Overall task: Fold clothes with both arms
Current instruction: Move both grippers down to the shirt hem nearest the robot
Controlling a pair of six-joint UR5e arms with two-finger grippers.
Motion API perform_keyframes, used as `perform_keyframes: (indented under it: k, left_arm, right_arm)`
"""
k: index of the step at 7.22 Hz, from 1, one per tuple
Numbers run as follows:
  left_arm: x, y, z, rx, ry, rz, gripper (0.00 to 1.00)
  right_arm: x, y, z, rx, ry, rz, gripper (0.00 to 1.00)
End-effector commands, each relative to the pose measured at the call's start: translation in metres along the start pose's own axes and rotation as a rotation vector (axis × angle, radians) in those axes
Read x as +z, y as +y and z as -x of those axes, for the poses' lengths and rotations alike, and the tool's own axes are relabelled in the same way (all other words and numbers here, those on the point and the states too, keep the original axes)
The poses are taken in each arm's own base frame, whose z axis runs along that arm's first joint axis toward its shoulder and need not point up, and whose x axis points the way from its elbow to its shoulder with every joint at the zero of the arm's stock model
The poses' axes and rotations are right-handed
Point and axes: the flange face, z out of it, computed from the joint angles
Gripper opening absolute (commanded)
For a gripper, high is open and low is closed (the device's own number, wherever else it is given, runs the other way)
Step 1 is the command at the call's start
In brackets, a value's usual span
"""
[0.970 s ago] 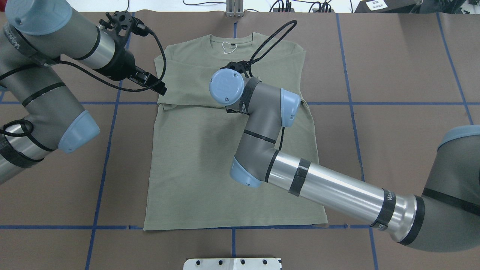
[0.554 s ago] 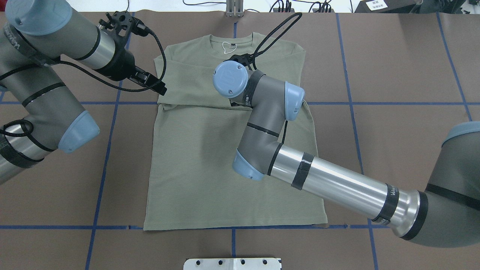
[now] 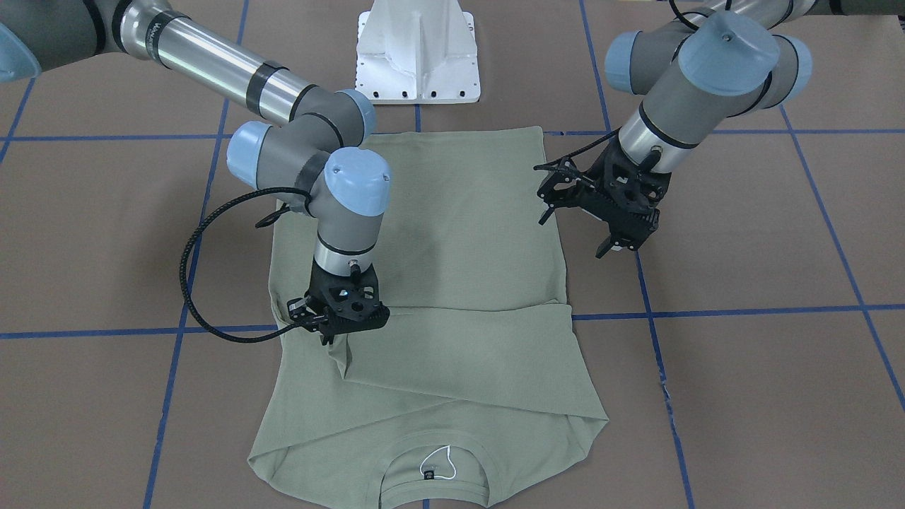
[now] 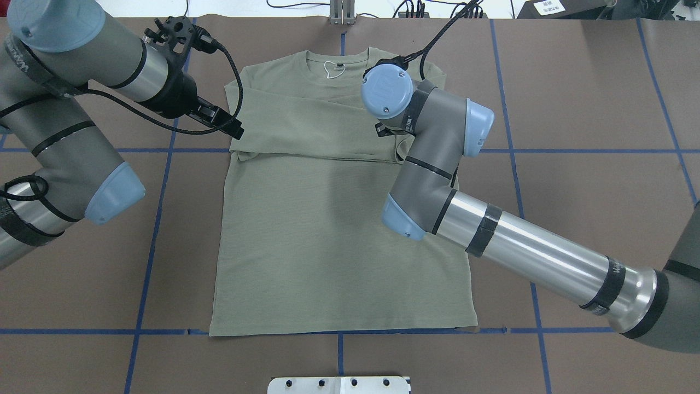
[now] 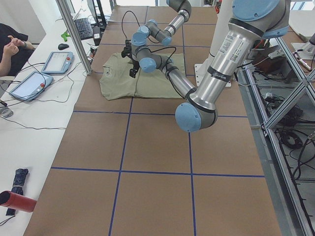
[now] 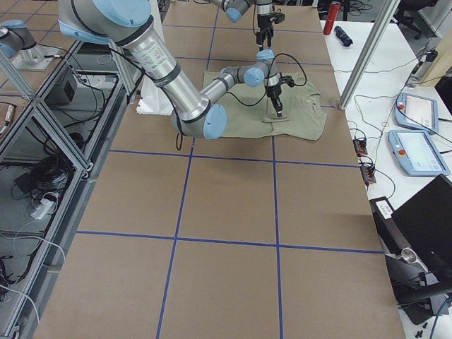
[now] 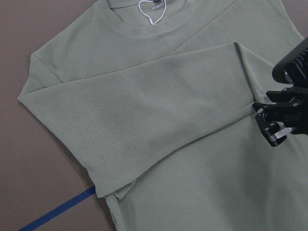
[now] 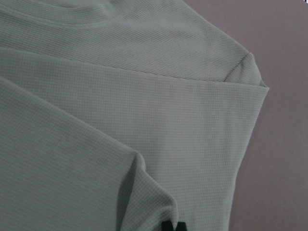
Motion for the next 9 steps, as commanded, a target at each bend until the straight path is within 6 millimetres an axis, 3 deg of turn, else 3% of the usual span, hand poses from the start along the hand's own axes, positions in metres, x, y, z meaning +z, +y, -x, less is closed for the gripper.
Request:
perform_keyframes:
  k: [1, 4, 5, 7, 8, 9]
  left_arm:
    - [-0.001, -0.001, -0.001, 0.001, 0.001, -0.001, 1.0]
    - [-0.001, -0.001, -0.001, 0.001, 0.001, -0.001, 1.0]
    - [-0.002, -0.001, -0.002, 0.003, 0.002, -0.004, 1.0]
    - [-0.005, 0.0, -0.005, 0.002, 0.003, -0.005, 1.0]
    - [-0.012, 0.014, -0.002, -0.065, 0.002, -0.009, 1.0]
    - [-0.024, 0.029, -0.006, -0.165, 0.01, -0.026, 1.0]
  right_arm:
    - [0.015, 0.002, -0.026, -0.052, 0.041, -0.008, 0.0]
    - [0.019, 0.001, -0.029, -0.065, 0.063, -0.023, 0.0]
    - [0.021, 0.0, -0.031, -0.061, 0.062, -0.03, 0.99]
    - [0.001, -0.014, -0.032, -0.009, -0.07, -0.019, 1.0]
    - [-0.016, -0.015, -0.04, 0.11, -0.206, 0.07, 1.0]
    - [-0.025, 0.015, -0.06, 0.191, -0.244, 0.076, 1.0]
